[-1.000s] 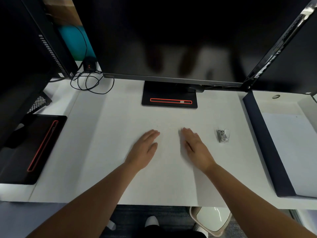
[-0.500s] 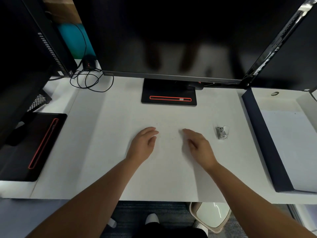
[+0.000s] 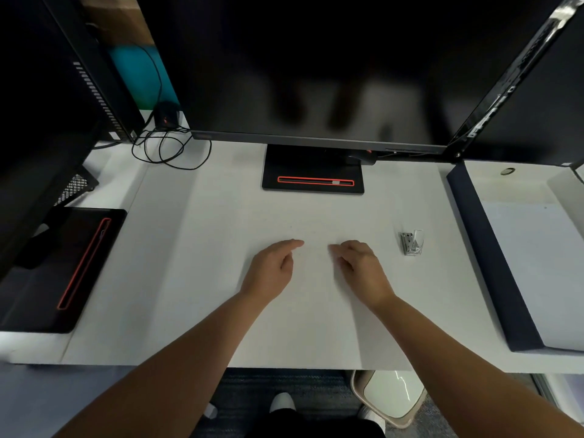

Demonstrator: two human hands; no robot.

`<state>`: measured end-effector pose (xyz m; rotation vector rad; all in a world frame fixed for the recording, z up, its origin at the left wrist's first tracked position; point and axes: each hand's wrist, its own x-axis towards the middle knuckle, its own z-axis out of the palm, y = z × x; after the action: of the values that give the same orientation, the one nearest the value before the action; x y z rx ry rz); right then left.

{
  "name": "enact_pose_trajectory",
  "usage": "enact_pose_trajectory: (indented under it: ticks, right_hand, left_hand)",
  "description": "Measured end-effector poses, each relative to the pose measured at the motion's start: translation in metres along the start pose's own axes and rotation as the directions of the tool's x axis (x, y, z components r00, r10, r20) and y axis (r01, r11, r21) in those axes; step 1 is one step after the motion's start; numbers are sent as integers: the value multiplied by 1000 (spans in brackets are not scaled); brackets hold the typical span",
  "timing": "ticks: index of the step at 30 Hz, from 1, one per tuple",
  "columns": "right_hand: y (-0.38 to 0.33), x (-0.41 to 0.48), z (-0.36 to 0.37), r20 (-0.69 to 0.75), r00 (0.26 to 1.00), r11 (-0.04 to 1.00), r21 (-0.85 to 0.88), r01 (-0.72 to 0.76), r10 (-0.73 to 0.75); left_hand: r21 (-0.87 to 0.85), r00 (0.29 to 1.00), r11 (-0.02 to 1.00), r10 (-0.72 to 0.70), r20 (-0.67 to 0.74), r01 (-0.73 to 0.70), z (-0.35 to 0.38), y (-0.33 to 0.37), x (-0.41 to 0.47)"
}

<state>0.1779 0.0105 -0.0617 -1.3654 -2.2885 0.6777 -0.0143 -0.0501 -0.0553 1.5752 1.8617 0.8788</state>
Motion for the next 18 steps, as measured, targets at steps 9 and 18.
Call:
enact_pose_trajectory:
  ticks: [9, 18]
  right_hand:
    - [-4, 8, 0, 32, 996, 995, -48, 83, -82]
    - [-18, 31, 7, 56, 991, 990, -56, 128, -125]
  left_hand:
    - [119, 997, 992, -28, -77, 37, -7, -15, 1]
    - [69, 987, 987, -137, -88, 143, -7, -13, 1]
